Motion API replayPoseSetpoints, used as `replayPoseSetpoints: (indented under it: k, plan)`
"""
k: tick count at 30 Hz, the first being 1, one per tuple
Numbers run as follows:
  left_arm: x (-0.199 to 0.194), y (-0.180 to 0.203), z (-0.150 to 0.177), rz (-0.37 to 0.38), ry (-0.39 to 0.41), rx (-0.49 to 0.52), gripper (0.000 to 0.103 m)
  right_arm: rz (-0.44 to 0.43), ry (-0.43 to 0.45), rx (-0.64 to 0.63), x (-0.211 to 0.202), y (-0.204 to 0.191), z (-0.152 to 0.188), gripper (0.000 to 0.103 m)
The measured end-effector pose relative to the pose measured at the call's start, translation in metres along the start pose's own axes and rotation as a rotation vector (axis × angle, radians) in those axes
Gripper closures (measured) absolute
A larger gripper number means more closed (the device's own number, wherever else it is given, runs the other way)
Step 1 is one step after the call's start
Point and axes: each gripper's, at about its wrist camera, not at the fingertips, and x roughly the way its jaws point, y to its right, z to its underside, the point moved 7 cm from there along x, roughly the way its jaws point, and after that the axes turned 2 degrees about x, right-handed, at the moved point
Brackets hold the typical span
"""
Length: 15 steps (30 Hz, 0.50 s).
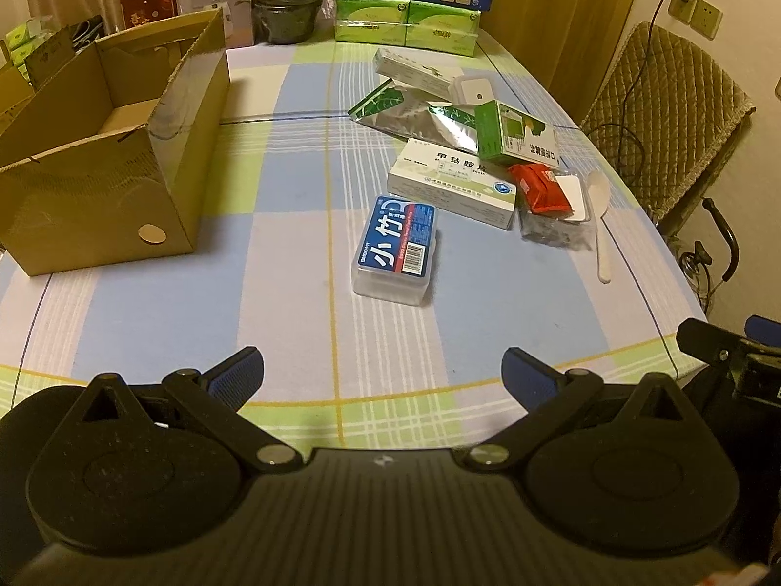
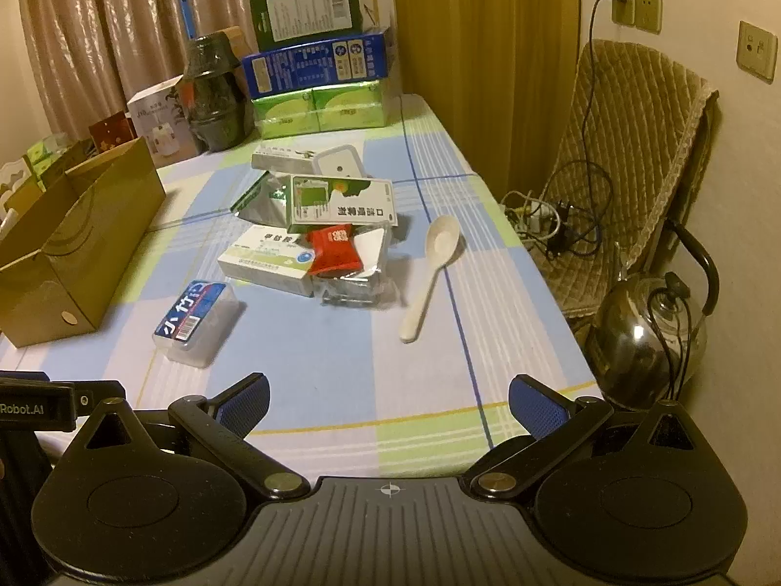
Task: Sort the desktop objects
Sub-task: 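Reach the left gripper toward the blue-and-white toothpick box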
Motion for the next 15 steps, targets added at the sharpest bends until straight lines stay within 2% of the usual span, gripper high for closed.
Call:
replayPoseSetpoints:
  k: [15]
  plan:
    - [0.0039, -0.0013, 0.0013, 0.013, -0.008, -0.005, 0.001, 0.002, -0.018, 0.013, 0.0088, 0.0025, 0.0022, 0.002]
